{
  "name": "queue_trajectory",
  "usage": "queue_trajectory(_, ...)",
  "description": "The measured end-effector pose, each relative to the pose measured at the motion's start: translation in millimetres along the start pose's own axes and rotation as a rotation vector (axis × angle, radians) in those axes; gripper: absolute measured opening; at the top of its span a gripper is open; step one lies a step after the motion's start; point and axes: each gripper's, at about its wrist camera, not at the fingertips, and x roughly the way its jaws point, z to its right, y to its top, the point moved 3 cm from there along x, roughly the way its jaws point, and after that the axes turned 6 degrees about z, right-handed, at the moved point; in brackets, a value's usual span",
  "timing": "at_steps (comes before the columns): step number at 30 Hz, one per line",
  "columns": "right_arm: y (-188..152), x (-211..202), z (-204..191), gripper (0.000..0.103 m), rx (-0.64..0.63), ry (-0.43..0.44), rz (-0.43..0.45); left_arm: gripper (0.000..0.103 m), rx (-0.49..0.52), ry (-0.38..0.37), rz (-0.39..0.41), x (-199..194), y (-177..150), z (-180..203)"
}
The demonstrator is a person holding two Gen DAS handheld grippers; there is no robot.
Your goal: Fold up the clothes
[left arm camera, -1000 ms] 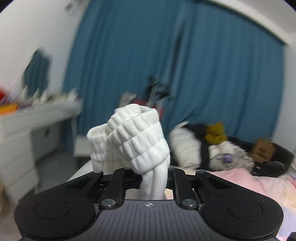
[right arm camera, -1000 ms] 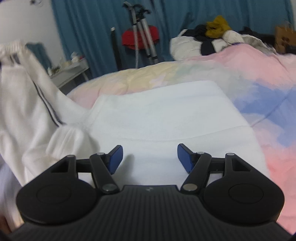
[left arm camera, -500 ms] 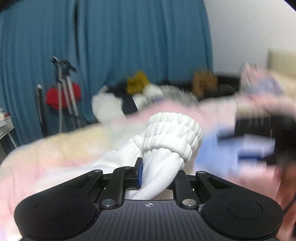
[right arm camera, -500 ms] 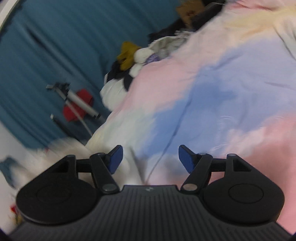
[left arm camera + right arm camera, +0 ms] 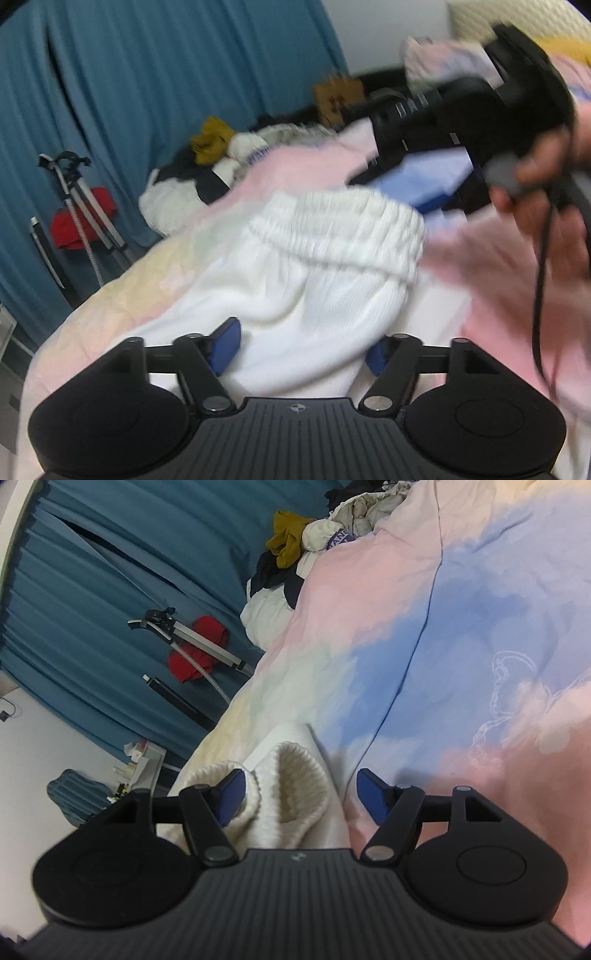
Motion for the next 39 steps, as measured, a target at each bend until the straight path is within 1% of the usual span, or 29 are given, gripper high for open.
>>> queue_trajectory(4, 0, -2, -5, 0.07, -0.012, 0.012, -0.012, 0.074, 0.104, -0.018, -0.021, -25, -24, -5)
queue_trajectory(7, -1, -1, -7, 0.07, -0.028, 0.015, -0.025, 0.075, 0.116, -0.019, -0.03, -41, -41, -10)
queue_trajectory(9, -2, 2, -6, 0.07, -0.033, 0.012, -0.04, 0.074, 0.094, -0.023, -0.032, -40, -51, -17)
queue_trajectory(11, -4, 6, -5, 0.07, -0.033, 0.001, -0.055, 0.071, 0.074, -0.042, -0.051, -36, -59, -21)
queue_trajectory(14, -6, 21, -4, 0.07, -0.042, 0.01, -0.085, 0.071, 0.105, -0.05, -0.061, -38, -67, -16)
queue_trajectory(15, -7, 27, -6, 0.07, -0.058, 0.02, -0.099, 0.07, 0.115, -0.051, -0.062, -39, -69, -14)
queue_trajectory(17, -8, 42, -16, 0.07, -0.133, 0.043, -0.127, 0.07, 0.119, -0.057, -0.066, -36, -73, -15)
queue_trajectory(19, -10, 54, -32, 0.07, -0.248, 0.065, -0.139, 0.07, 0.116, -0.064, -0.069, -32, -78, -16)
queue_trajectory(20, -12, 60, -38, 0.067, -0.291, 0.08, -0.149, 0.071, 0.112, -0.063, -0.071, -31, -79, -15)
queue_trajectory(22, -16, 73, -46, 0.058, -0.342, 0.097, -0.167, 0.071, 0.093, -0.056, -0.075, -23, -78, -17)
queue_trajectory(24, -18, 83, -47, 0.029, -0.344, 0.113, -0.176, 0.07, 0.069, -0.049, -0.074, -19, -78, -20)
queue_trajectory(26, -14, 87, -46, 0.02, -0.314, 0.135, -0.17, 0.07, 0.044, -0.05, -0.061, -22, -75, -20)
queue_trajectory(28, -9, 83, -52, 0.018, -0.306, 0.169, -0.148, 0.067, 0.019, -0.051, -0.048, -24, -72, -21)
queue_trajectory(31, 7, 66, -75, 0.017, -0.333, 0.254, -0.069, 0.066, -0.015, -0.071, -0.014, -24, -64, -22)
queue_trajectory(33, 19, 59, -84, 0.017, -0.35, 0.289, -0.021, 0.066, -0.021, -0.091, 0.009, -22, -59, -20)
queue_trajectory(34, 24, 59, -84, 0.017, -0.362, 0.287, -0.008, 0.066, -0.022, -0.101, 0.016, -20, -57, -18)
queue_trajectory(36, 29, 66, -74, 0.017, -0.385, 0.249, -0.004, 0.066, -0.025, -0.124, -0.005, -12, -58, -14)
queue_trajectory(39, 24, 94, -31, 0.018, -0.323, 0.134, -0.095, 0.065, -0.029, -0.141, -0.038, -1, -64, -10)
